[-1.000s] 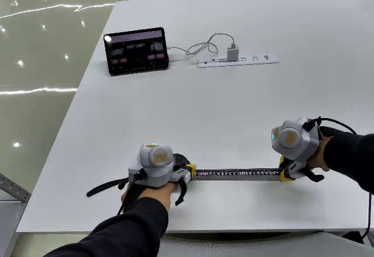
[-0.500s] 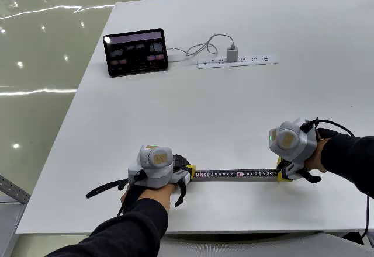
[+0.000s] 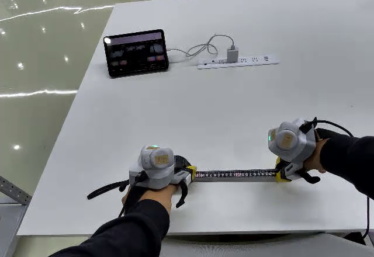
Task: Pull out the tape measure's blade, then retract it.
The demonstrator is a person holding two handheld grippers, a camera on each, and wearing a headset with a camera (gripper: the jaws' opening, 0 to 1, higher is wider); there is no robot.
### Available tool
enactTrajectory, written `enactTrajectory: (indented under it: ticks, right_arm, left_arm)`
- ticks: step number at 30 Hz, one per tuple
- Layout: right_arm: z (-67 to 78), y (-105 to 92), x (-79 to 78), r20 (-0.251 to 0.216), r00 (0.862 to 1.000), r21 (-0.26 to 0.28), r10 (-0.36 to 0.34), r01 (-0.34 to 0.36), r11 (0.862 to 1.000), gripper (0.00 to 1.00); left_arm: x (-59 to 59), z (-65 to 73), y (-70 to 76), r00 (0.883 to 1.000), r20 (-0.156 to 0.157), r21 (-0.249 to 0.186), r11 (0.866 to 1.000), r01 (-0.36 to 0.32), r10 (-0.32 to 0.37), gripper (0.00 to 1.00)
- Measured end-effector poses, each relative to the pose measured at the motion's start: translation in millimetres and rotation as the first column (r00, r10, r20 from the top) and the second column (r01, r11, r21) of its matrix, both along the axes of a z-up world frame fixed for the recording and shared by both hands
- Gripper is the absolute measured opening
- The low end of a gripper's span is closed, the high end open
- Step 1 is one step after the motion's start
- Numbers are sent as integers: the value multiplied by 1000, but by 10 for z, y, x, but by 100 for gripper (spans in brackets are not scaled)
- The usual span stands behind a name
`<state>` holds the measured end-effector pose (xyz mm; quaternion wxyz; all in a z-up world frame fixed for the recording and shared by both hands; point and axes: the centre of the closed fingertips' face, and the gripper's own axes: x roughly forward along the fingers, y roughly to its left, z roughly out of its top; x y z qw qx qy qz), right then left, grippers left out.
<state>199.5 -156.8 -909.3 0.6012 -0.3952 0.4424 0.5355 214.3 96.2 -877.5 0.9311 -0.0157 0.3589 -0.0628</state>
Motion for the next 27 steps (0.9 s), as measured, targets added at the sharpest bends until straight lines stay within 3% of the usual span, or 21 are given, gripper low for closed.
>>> enactTrajectory:
  ticks: [27]
  right_arm:
    - [2, 124, 15, 4, 1000, 9, 2, -2, 1000, 11]
  left_arm:
    - [4, -5, -3, 1000, -8, -3, 1000, -4, 4, 61]
